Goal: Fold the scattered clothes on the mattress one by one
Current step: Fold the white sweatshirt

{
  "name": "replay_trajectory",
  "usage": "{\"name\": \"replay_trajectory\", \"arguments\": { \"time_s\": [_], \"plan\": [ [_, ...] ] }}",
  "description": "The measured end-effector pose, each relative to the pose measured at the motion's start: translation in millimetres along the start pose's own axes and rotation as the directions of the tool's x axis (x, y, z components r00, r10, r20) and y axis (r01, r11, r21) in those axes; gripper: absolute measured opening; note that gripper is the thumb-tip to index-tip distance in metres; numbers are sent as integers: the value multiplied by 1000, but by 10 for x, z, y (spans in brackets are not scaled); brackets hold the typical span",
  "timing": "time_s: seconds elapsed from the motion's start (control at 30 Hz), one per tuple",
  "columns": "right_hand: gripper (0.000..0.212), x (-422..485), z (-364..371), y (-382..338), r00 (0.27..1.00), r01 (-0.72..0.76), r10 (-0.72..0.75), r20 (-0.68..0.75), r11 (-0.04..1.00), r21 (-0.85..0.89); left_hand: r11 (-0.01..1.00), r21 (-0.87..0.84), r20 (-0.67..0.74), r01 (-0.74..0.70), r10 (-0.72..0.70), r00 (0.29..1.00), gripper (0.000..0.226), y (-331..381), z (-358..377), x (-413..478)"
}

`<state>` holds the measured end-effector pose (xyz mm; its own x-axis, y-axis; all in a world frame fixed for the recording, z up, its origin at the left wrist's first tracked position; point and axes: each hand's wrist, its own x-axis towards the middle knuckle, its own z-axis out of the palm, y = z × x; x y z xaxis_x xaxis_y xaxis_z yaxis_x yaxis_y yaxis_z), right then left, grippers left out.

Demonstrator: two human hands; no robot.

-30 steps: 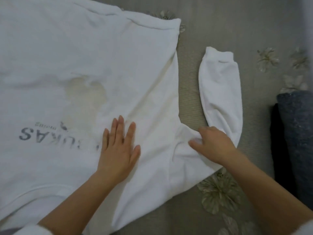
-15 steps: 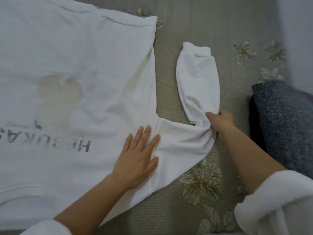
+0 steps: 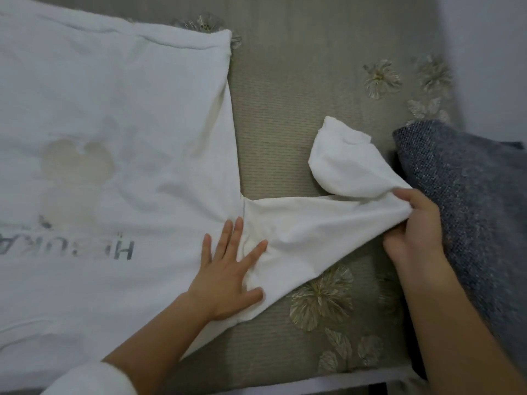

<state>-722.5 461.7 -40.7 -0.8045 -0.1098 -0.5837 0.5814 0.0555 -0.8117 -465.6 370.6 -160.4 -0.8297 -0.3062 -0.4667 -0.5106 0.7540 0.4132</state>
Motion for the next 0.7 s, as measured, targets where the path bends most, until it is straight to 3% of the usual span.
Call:
{"name": "replay_trajectory", "arguments": {
  "time_s": [0.1, 0.17, 0.2, 0.27, 0.33, 0.37, 0.43, 0.5, 0.53, 0.6, 0.63, 0.7],
  "plan": [
    [22, -205, 378, -112, 996, 80, -79, -50, 997, 20, 995, -101, 73, 21, -13, 997, 82, 18, -156, -8],
    [4, -380, 708, -119, 963, 235, -246, -110, 966, -107, 953, -298, 101, 59, -30, 994, 69, 18, -265, -44],
    [12, -499, 927, -106, 927, 336, -363, -97, 917, -216, 881, -462, 104, 98, -56, 993, 60, 0, -346, -68],
    [23, -750, 1399, 20, 789, 588, -612, 48, 731, -348, 575, -800, 97, 172, -159, 983, 45, -96, -583, -132],
    [22, -949, 1843, 296, 569, 807, -771, 286, 456, -376, 115, -973, 158, 202, -308, 938, 35, -330, -857, -222],
    [18, -1039, 2055, 487, 461, 870, -780, 423, 303, -389, -114, -979, 201, 170, -366, 909, 33, -517, -978, -288],
    [19, -1214, 2398, 933, 303, 926, -651, 696, 29, -376, -451, -892, 245, 27, -432, 868, 37, -1002, -1139, -456],
    [30, -1381, 2569, 1407, 220, 948, -337, 916, -149, -282, -567, -818, 256, -99, -513, 819, 39, -1536, -1235, -672],
    [34, -1441, 2575, 1628, 229, 945, -130, 965, -209, -252, -572, -810, 263, -128, -549, 793, 38, -1768, -1266, -778],
    [43, -1457, 2489, 2016, 331, 918, 185, 925, -291, -270, -527, -844, 284, -96, -591, 755, 33, -2143, -1321, -947],
    [49, -1454, 2417, 2166, 386, 902, 253, 887, -305, -306, -485, -873, 295, -48, -604, 740, 29, -2279, -1355, -997],
    [56, -1433, 2300, 2353, 450, 881, 242, 860, -279, -382, -378, -925, 288, 35, -637, 715, 17, -2470, -1435, -1020]
  ]
}}
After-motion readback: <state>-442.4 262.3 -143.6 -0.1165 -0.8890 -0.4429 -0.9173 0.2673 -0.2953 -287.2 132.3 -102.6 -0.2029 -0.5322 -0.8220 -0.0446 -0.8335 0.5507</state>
